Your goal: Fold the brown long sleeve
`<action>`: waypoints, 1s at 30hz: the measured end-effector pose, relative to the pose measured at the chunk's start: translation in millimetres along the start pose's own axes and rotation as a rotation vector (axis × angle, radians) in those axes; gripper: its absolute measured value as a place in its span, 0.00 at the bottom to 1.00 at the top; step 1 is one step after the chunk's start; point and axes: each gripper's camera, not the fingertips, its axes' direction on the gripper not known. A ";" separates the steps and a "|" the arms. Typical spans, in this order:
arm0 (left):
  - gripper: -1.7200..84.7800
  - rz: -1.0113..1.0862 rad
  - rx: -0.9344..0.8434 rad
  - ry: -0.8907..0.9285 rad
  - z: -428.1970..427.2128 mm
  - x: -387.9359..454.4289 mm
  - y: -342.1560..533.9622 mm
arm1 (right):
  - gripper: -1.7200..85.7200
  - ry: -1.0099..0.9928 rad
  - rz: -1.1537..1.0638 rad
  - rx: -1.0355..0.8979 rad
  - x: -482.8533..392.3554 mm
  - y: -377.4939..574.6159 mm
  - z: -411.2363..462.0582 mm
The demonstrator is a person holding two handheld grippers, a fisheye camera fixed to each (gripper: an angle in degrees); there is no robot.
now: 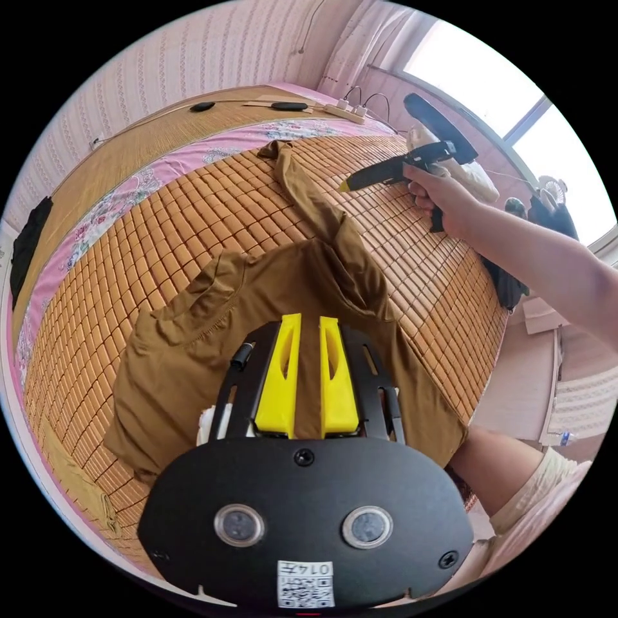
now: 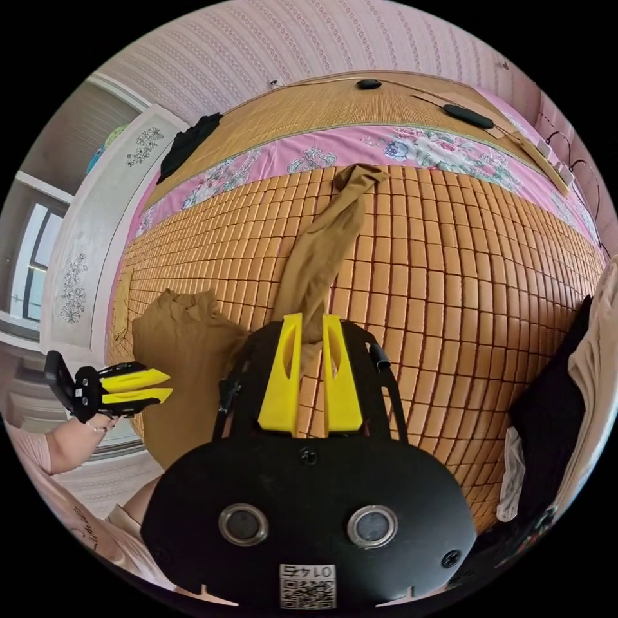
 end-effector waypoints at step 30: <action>0.08 0.042 -0.058 0.011 107.1 -10.6 -101.3 | 0.14 0.082 0.422 0.136 53.6 275.6 -77.1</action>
